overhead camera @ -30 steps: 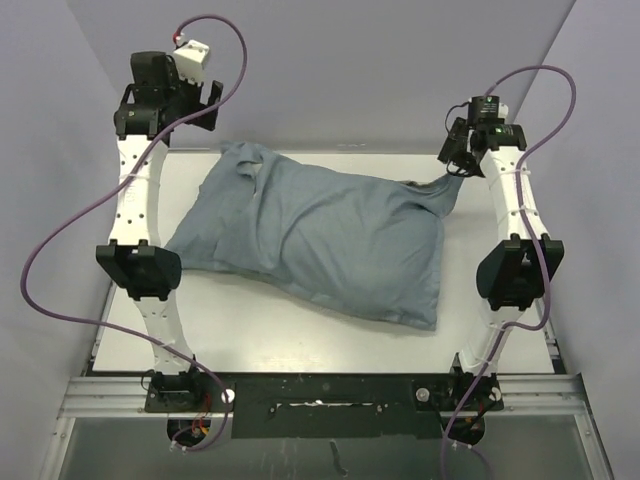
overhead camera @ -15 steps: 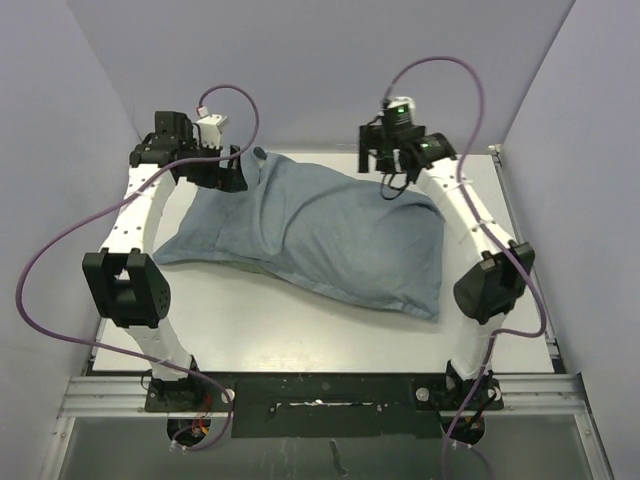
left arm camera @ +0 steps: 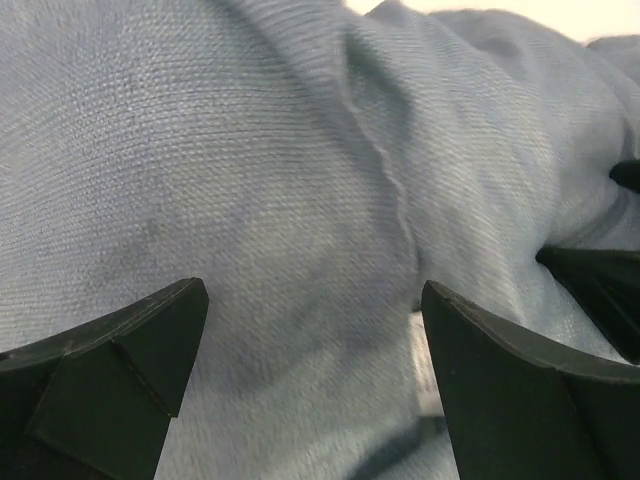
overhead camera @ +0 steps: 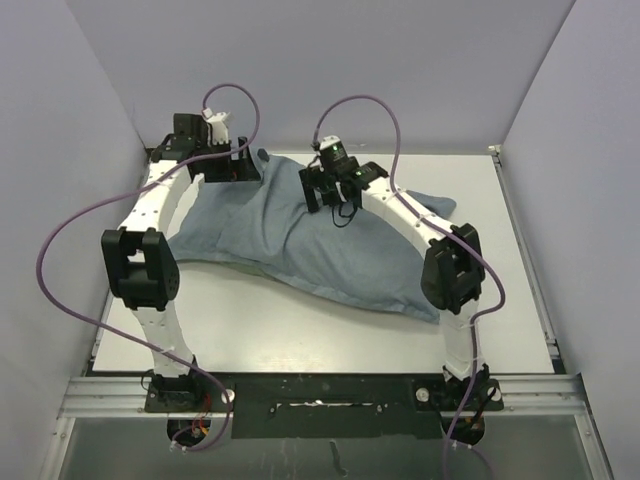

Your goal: Remove the pillowcase from the pillow

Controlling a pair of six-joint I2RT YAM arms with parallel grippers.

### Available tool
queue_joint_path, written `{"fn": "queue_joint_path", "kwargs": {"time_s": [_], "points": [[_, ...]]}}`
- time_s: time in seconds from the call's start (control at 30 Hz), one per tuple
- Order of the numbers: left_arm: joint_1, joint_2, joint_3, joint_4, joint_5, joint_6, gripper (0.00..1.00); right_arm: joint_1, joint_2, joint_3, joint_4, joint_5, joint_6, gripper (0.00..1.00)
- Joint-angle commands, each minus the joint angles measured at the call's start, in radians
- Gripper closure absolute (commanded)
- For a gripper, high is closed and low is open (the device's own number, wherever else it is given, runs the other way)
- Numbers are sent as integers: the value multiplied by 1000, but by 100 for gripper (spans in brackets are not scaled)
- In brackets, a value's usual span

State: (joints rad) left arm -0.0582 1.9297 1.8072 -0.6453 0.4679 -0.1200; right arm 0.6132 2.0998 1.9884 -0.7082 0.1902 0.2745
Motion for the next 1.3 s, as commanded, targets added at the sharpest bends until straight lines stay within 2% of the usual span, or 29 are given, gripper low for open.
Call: {"fn": "queue_joint_path", "kwargs": {"time_s": [0.0,0.1,0.23,0.37,0.53,0.63,0.73,0.93,1.07,1.13,1.27], "points": [[-20,74,81,54,-49,-53,12,-7,-154,-244,146,-54,34,9],[-22,125,128,35,-3,-89,11,-1,-222,-402,209,-63,62,11],[-39,185,230,-38,66,-116,10,18,-272,-507,250,-82,97,12],[-54,143,195,40,134,-168,8,63,-279,-542,268,-82,109,13],[-90,108,182,30,61,-96,10,112,-273,-550,275,-61,125,15],[-99,103,145,14,-82,-37,18,117,-276,-559,271,-45,142,18],[-67,90,92,37,-162,-30,27,117,-292,-589,279,-40,151,20],[4,62,31,100,-170,-37,43,117,-321,-642,292,-34,162,23],[6,48,1,114,-186,-2,65,117,-332,-662,293,-31,172,26],[20,32,-20,130,-166,-3,72,117,-340,-673,293,-28,173,26],[66,9,-11,112,-63,-15,80,116,-348,-691,291,-23,177,27]]}}
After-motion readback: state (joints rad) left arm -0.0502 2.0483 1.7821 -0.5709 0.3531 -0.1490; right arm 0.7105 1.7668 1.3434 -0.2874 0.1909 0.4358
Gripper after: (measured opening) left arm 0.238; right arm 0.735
